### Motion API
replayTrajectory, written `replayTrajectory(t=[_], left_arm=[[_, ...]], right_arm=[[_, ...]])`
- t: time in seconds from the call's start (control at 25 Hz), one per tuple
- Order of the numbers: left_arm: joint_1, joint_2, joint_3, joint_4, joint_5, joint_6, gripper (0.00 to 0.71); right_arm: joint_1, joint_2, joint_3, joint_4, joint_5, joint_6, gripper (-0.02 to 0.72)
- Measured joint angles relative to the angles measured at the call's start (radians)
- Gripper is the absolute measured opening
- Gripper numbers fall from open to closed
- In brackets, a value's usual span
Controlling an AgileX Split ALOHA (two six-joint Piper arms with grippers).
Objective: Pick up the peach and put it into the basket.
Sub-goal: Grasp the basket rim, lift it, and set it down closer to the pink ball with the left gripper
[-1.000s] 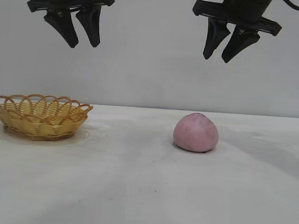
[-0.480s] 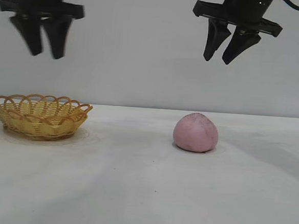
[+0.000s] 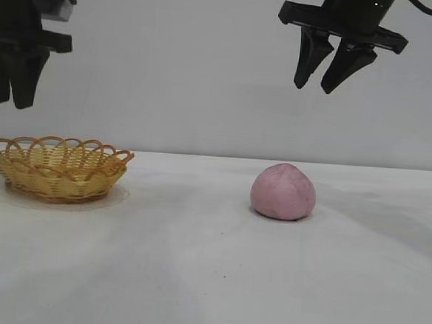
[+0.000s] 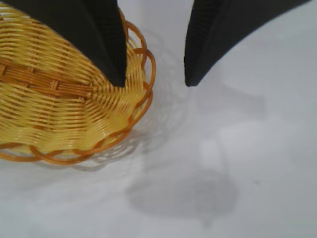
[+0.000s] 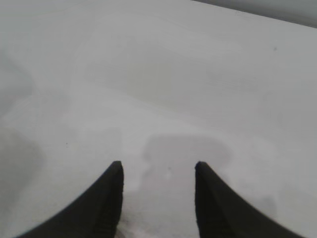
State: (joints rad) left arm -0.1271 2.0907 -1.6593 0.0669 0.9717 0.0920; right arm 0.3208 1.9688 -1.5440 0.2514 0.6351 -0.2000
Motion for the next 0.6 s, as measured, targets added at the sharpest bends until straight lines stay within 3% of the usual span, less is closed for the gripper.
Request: replayTrajectory(t=[0.4,0.52,0.6], left_arm=[[0.0,0.1,0.0,-0.03,-0.026,0.025,0.28],[0.0,0.119,0.0,-0.08,-0.03,0.025,0.118],[0.0,0.117,-0.006,-0.139,-0.03,0.011,0.061]], right_arm=[[0.0,0.0,0.0,0.0,0.012,-0.017,0.329],[0.0,0.0,0.0,0.0,0.013,-0.017,0.329],[0.0,0.0,0.0,0.0,0.015,-0.017,0.329]])
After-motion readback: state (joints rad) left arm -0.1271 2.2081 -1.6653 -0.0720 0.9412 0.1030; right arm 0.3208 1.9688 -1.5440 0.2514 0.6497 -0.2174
